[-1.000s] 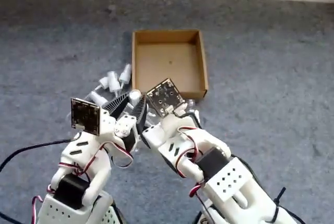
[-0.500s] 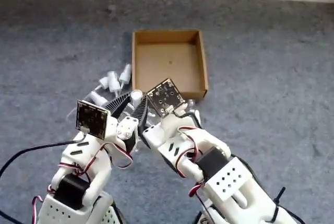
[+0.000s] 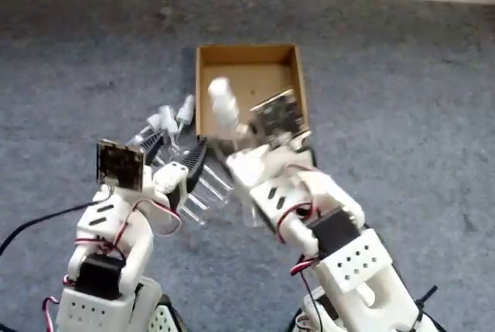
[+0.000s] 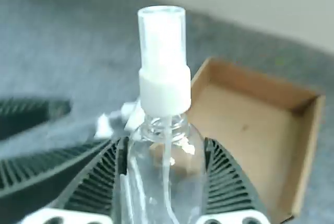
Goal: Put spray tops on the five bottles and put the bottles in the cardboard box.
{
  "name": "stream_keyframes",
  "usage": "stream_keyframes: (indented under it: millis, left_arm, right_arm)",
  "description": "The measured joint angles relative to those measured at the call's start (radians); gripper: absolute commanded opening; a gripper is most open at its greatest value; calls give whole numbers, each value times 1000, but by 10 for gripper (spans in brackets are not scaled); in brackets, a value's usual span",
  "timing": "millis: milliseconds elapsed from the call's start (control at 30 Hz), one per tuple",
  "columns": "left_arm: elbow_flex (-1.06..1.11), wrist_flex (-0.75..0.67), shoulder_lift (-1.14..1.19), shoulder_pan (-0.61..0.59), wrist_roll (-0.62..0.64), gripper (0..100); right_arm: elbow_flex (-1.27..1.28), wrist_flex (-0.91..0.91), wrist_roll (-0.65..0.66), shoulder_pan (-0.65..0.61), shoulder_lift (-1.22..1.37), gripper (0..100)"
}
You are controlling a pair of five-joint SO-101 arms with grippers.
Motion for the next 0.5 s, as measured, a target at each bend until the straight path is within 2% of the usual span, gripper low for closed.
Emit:
stream_keyframes:
  millis: [133,267,400,500]
  left_arm:
    - [0,3,0,-9,-9,213]
    - [0,37,0,-5,-52,217]
    - [-9,94,0,109,-149,233]
    - [-12,103,0,184,-169,268]
  right_arm:
    - [-57,-54,0,100,0,4]
    - [-133,-64,-3,124,74,4]
    - [-241,-64,-3,109,241,4]
    - [-322,-64,-18,69,364,3]
